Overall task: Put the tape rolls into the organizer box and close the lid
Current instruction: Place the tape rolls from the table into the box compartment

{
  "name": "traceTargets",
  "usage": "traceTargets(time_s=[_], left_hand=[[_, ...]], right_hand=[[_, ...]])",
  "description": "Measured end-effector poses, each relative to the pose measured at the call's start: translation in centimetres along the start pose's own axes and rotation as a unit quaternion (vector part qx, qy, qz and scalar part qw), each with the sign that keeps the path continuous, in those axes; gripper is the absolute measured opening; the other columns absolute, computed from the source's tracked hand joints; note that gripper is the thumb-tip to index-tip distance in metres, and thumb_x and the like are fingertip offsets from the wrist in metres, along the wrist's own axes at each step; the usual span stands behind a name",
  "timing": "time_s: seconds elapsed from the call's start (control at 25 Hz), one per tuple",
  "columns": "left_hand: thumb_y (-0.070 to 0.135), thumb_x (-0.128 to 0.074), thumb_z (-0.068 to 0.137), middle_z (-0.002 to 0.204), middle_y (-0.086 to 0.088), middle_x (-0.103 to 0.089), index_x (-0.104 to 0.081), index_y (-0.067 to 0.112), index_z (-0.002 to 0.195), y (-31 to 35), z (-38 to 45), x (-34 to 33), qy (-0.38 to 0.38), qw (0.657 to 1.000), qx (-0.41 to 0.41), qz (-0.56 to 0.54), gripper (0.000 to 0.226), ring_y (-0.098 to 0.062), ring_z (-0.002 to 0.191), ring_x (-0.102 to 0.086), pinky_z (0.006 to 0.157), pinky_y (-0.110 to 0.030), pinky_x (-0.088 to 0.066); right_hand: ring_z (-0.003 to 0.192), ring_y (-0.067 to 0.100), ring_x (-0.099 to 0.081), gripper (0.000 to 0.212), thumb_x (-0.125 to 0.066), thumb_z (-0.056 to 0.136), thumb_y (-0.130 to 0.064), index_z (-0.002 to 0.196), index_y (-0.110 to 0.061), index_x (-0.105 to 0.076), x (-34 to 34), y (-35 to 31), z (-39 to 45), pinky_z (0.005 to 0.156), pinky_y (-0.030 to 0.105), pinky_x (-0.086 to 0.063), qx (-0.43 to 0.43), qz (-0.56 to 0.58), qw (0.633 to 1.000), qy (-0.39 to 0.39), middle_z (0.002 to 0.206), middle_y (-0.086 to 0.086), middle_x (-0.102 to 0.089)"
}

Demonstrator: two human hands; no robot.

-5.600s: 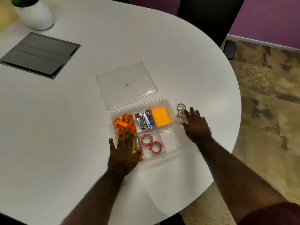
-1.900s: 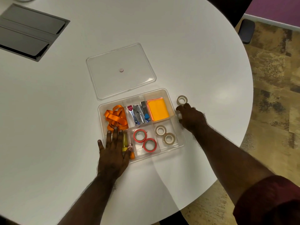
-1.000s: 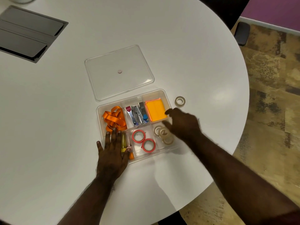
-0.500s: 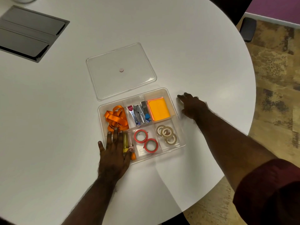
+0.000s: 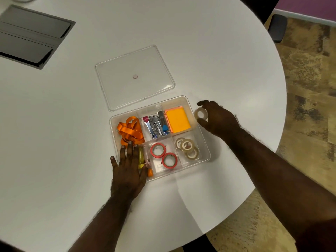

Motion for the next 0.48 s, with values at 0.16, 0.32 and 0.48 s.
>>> traceTargets(time_s=[0.16, 0.32, 0.48], left_hand=[[0.055, -0.035, 0.095, 0.165, -0.008, -0.01, -0.015, 0.014, 0.156, 0.0, 0.1, 0.0, -0.007, 1.0, 0.006, 0.0, 0.077, -0.031, 0.151, -0.005, 0.115, -0.068, -0.013], [0.059, -0.028, 0.094, 0.165, -0.008, -0.012, -0.015, 0.014, 0.156, 0.0, 0.2, 0.0, -0.012, 1.0, 0.012, -0.002, 0.078, -0.032, 0.151, -0.007, 0.115, -0.067, -0.012], [0.057, -0.03, 0.094, 0.164, -0.009, -0.015, -0.019, 0.013, 0.155, 0.1, 0.1, 0.0, -0.013, 1.0, 0.006, 0.002, 0.077, -0.033, 0.15, -0.009, 0.113, -0.07, -0.015]], right_hand=[[0.1, 0.026, -0.064, 0.056, -0.069, 0.08, -0.042, 0.13, -0.029, -0.049, -1.8, -4.4, -5.4, 0.08, 0.037, -0.053, 0.085, -0.057, 0.987, -0.123, 0.125, 0.001, -0.06], [0.105, 0.025, -0.063, 0.059, -0.07, 0.08, -0.043, 0.132, -0.026, -0.048, -5.5, -6.1, -8.3, 0.083, 0.037, -0.055, 0.092, -0.128, 0.971, -0.181, 0.129, 0.001, -0.059], [0.106, 0.026, -0.063, 0.062, -0.071, 0.079, -0.047, 0.132, -0.024, -0.05, -6.4, -6.2, -8.1, 0.085, 0.038, -0.054, 0.066, -0.113, 0.971, -0.2, 0.13, 0.002, -0.058]])
Point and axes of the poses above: each hand's wrist, its own z-axis towards the middle knuckle, its own x-axis out of the back of the hand, y = z × x, the point moved 8 cm from there along z, towards the middle knuckle
